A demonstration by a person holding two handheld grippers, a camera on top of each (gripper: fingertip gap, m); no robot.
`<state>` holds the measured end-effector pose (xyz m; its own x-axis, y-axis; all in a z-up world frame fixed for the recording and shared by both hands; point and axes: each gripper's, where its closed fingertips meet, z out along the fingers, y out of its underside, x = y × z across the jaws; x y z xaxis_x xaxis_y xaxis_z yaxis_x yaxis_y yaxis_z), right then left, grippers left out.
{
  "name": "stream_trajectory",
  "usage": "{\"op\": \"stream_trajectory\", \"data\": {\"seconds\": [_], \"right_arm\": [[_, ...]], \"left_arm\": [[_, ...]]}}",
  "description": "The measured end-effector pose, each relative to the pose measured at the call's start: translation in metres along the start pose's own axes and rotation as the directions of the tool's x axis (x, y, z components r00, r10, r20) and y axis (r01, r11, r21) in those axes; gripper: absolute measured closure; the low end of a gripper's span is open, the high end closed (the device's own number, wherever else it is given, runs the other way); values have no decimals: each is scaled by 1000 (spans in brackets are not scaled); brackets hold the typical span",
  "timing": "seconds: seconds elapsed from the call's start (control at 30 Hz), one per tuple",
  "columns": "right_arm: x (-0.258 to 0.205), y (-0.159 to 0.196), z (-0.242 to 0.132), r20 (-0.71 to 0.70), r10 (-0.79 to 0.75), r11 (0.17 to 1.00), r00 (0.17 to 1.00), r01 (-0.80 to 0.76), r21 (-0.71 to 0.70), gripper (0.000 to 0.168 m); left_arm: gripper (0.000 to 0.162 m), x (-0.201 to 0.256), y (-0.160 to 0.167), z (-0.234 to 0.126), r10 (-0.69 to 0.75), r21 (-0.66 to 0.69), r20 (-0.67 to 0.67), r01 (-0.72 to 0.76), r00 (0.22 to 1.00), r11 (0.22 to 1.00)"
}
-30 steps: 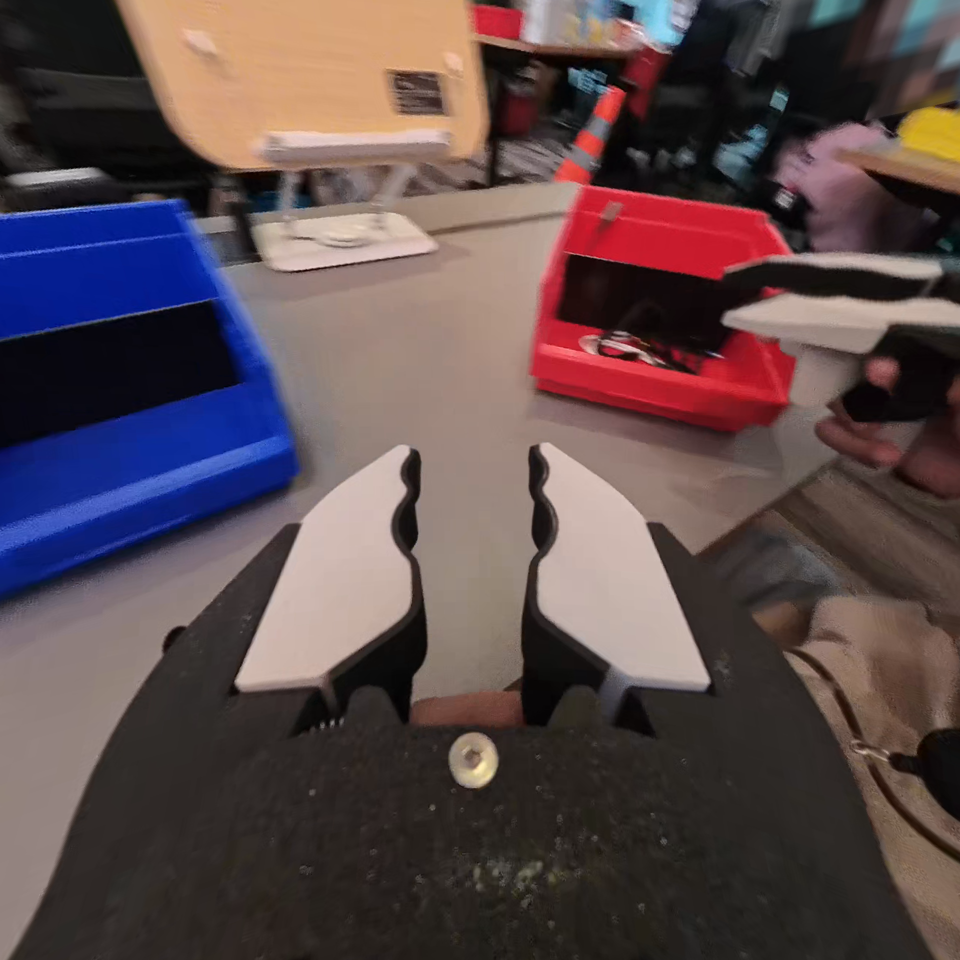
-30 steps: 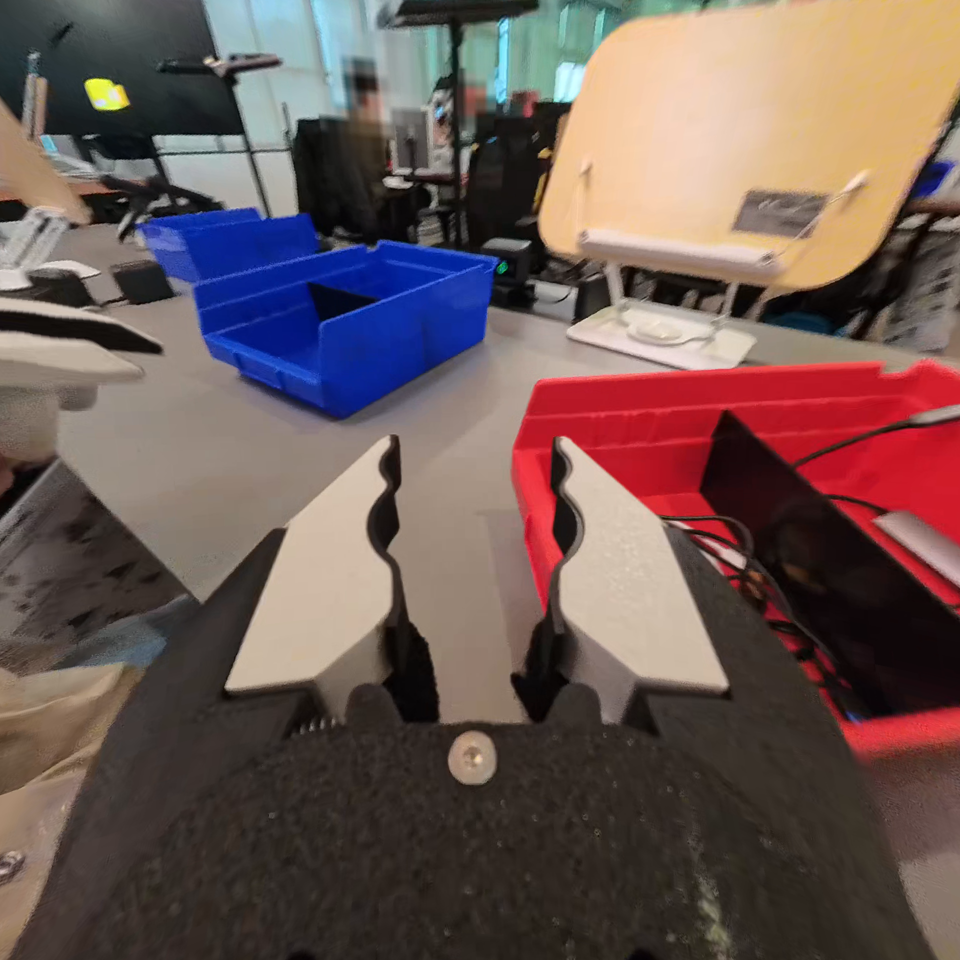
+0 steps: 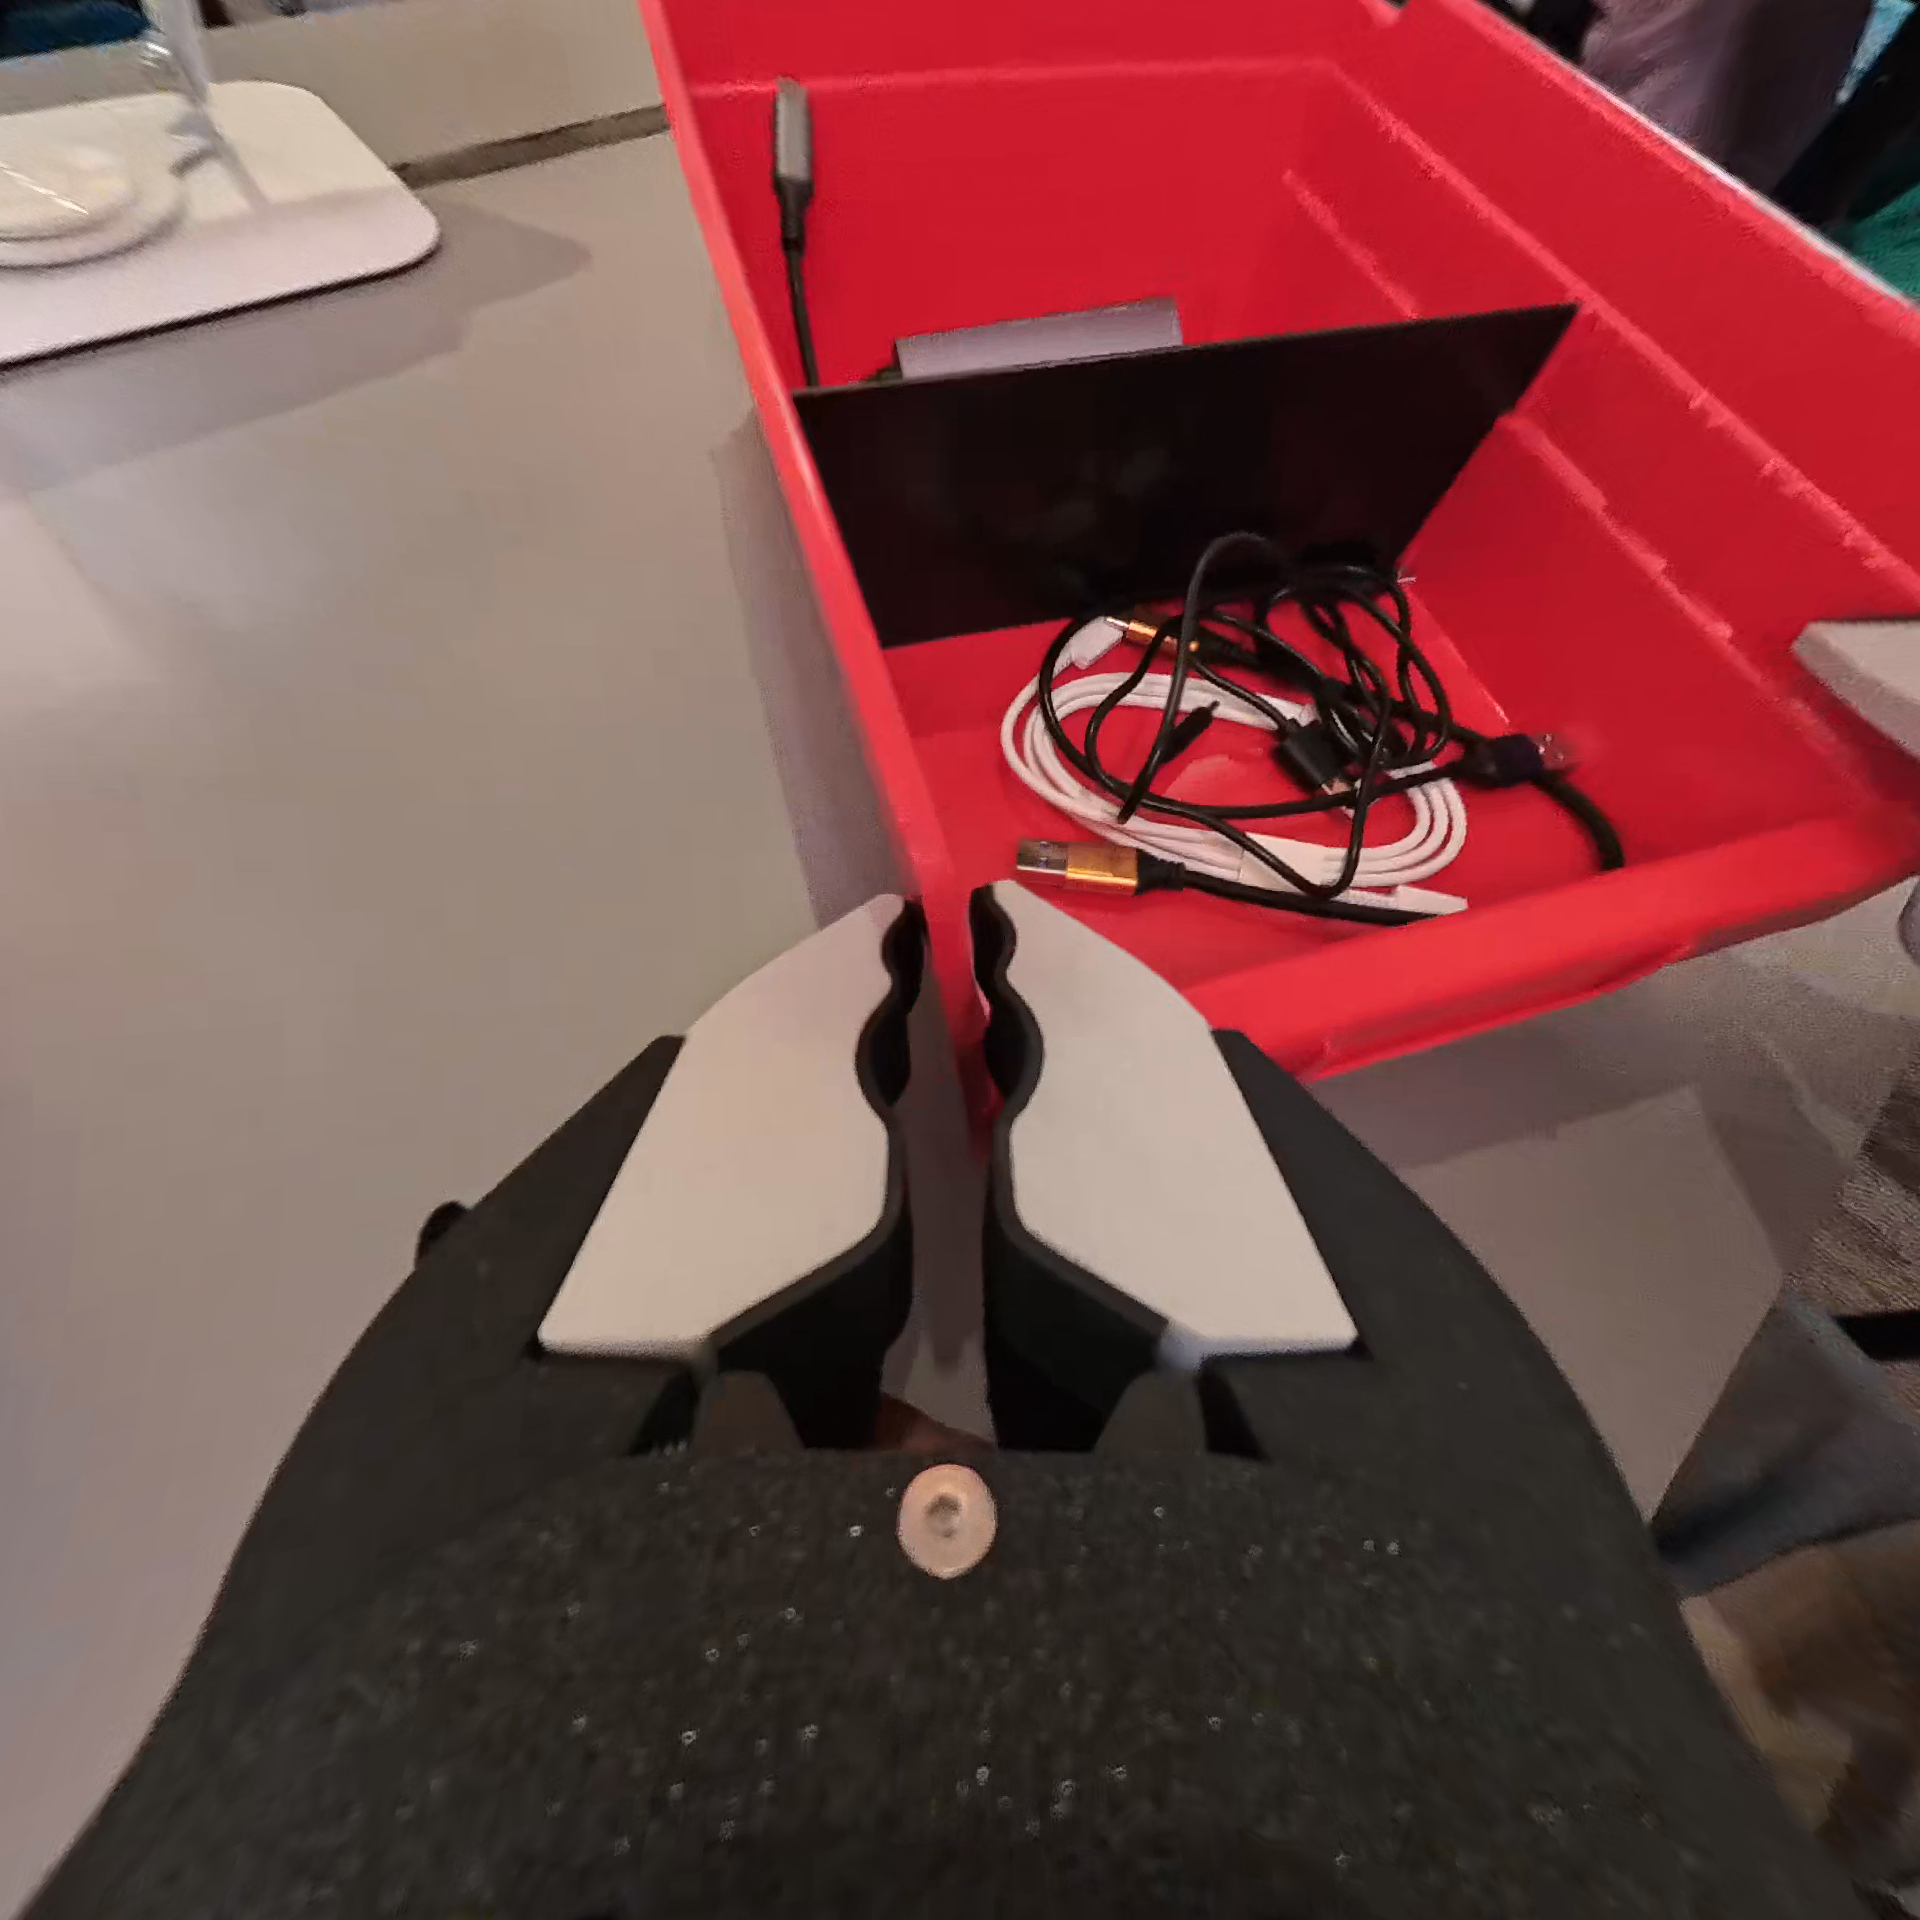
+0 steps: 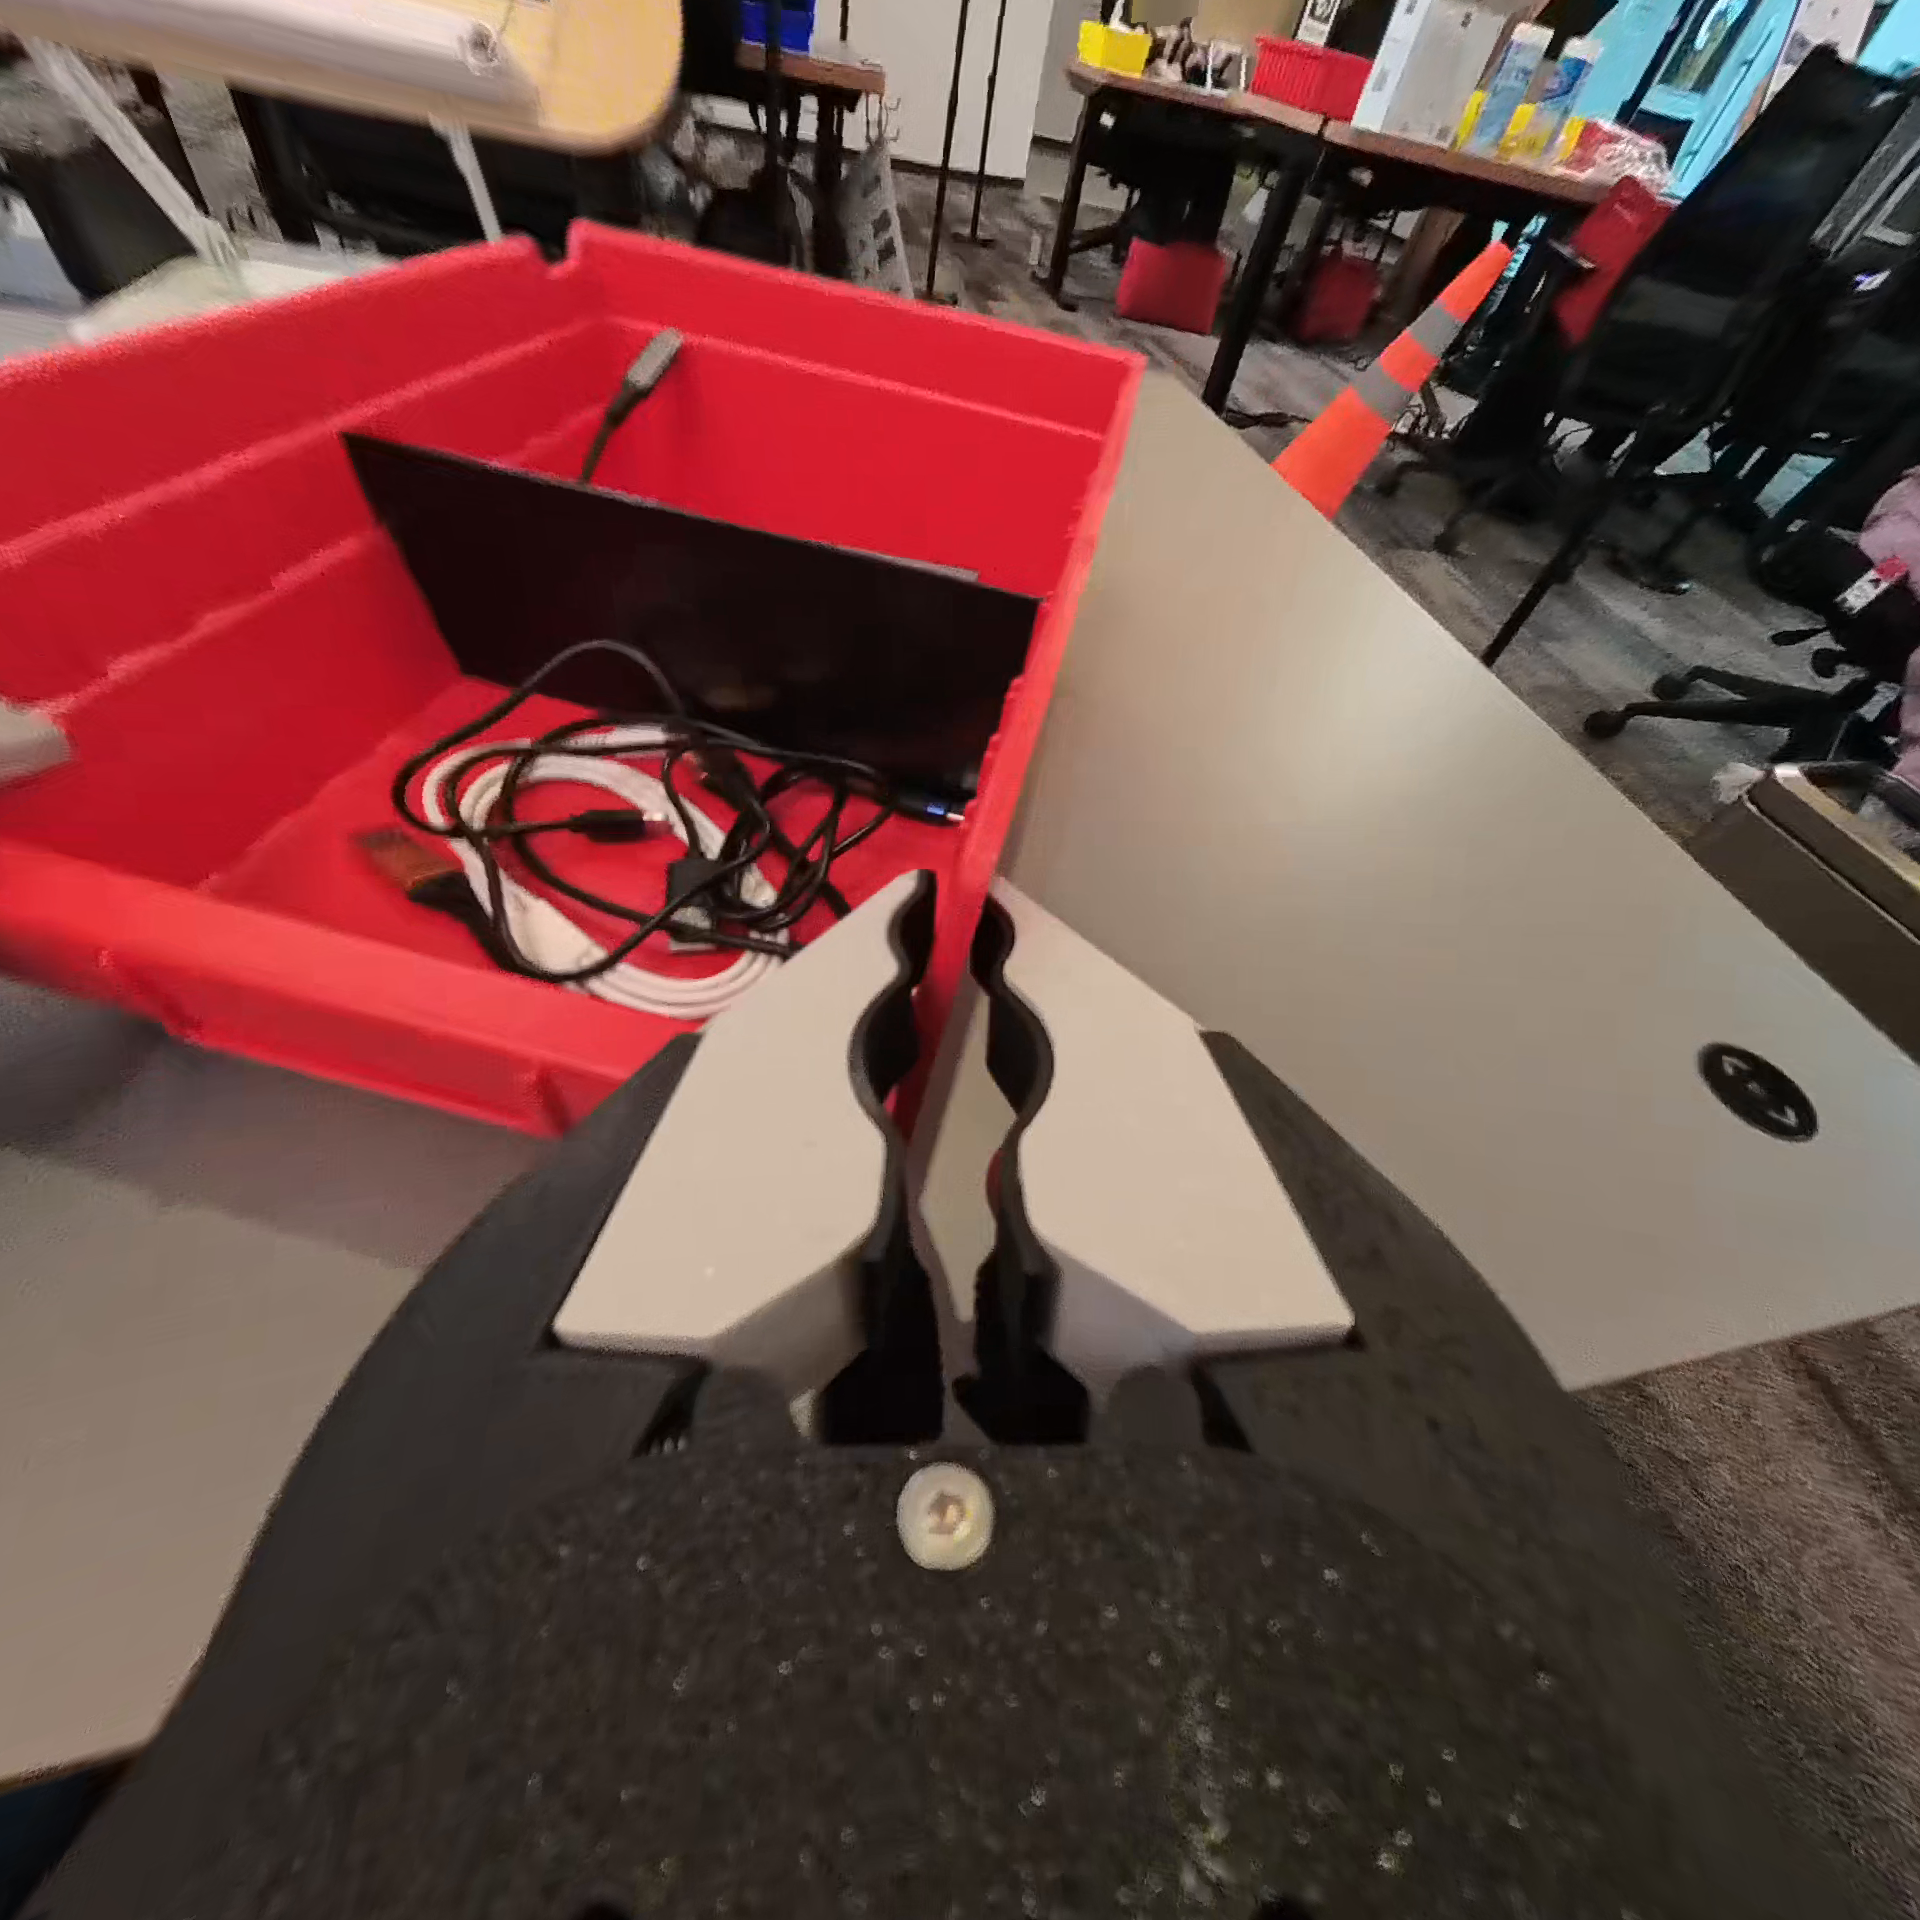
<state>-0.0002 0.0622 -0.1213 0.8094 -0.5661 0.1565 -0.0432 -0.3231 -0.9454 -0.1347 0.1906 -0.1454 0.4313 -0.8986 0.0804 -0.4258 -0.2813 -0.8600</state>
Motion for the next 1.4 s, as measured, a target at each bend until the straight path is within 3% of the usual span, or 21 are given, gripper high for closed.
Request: {"op": "stream_trajectory", "data": {"seconds": [0.03, 0.17, 0.37, 0.5, 0.6, 0.67, 0.7, 0.77, 0.83, 0.87, 0.93, 1.0, 1.17, 1.27, 1.4], "right_arm": [[-4, -7, 1, 5, 10, 1000, 1000, -10, 23, 164], [-45, -32, 11, 80, -32, 994, 996, 23, 106, 164], [-123, -51, 44, 302, -89, 992, 949, 56, 117, 164], [-153, -41, 63, 415, -105, 994, 904, 92, 52, 163], [-152, -39, 68, 373, -178, 984, 910, 163, 71, 162], [-151, -40, 62, 378, -201, 980, 904, 180, 91, 161], [-149, -42, 55, 380, -207, 978, 901, 178, 111, 160], [-145, -43, 39, 389, -258, 964, 885, 210, 162, 155], [-135, -38, 24, 361, -328, 941, 873, 270, 202, 153], [-131, -36, 17, 355, -356, 931, 864, 294, 219, 154], [-130, -39, 4, 368, -359, 927, 858, 283, 246, 154], [-139, -40, -6, 430, -325, 938, 842, 230, 259, 154], [-167, -29, -30, 557, -326, 942, 764, 210, 264, 153], [-184, -26, -48, 634, -298, 951, 714, 169, 257, 155], [-221, -20, -72, 764, -193, 981, 616, 110, 160, 150]], "left_arm": [[153, -4, 1, -6, 1, 17, 22, -1, 1000, 1000], [158, -46, -5, -34, 30, 87, 194, -47, 981, 995], [156, -108, 10, -74, -71, 113, 337, 34, 939, 993], [151, -125, 27, -80, -107, 90, 323, 82, 940, 993], [141, -116, 28, -83, -129, 89, 207, 113, 970, 990], [134, -112, 19, -105, -127, 159, 165, 100, 978, 982], [128, -129, 10, -130, -140, 243, 260, 76, 955, 967], [139, -190, -7, -212, -208, 416, 595, -76, 776, 906], [136, -242, 1, -277, -217, 410, 761, -193, 612, 892], [132, -268, 20, -292, -230, 380, 784, -153, 576, 912], [118, -301, 57, -293, -309, 380, 706, 28, 637, 925], [116, -320, 80, -278, -374, 356, 629, 175, 682, 918], [118, -345, 98, -230, -289, 181, 621, 225, 729, 957], [154, -351, 95, -227, -257, 131, 661, 228, 705, 965], [159, -330, 99, -229, -325, 150, 583, 294, 745, 944]]}}
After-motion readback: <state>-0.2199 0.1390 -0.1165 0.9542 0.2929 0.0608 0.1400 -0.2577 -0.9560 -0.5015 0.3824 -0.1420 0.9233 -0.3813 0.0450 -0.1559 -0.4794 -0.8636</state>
